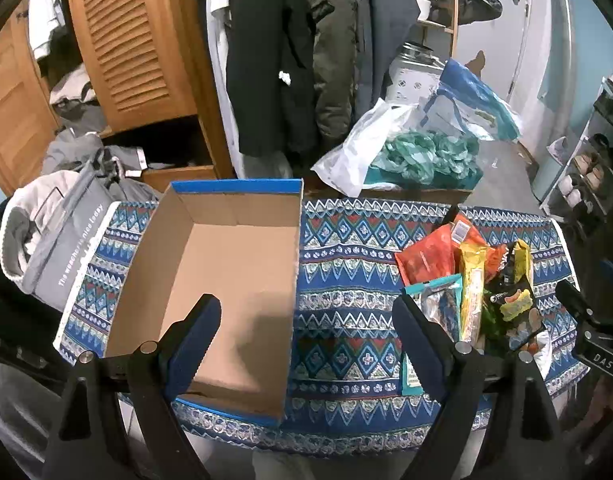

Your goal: Organize snacks

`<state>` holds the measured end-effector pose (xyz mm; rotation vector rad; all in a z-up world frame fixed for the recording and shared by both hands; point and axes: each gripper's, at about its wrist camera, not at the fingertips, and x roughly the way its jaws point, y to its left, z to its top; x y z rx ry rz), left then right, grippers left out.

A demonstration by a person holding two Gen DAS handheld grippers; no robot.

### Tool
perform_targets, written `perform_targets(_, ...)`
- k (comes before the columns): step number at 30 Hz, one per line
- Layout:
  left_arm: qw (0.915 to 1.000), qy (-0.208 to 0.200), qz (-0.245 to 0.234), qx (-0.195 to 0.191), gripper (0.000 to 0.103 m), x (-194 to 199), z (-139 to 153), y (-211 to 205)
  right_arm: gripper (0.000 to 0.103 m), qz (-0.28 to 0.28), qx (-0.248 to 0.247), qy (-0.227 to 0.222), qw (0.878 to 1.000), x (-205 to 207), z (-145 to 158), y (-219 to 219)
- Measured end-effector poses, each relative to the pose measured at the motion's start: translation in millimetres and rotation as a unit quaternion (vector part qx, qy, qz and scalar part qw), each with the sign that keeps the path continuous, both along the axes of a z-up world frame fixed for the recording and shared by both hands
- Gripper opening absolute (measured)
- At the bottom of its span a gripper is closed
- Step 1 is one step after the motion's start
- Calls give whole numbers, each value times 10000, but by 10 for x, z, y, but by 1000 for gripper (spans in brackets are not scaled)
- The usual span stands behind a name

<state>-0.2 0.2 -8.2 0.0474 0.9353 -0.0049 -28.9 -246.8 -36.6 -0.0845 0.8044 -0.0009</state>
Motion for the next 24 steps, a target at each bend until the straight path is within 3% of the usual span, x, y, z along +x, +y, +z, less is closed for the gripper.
perform_targets(24, 9999, 83, -27, -92, 89, -1, -18, -3, 101, -40, 2, 47, 10000, 26, 4, -12)
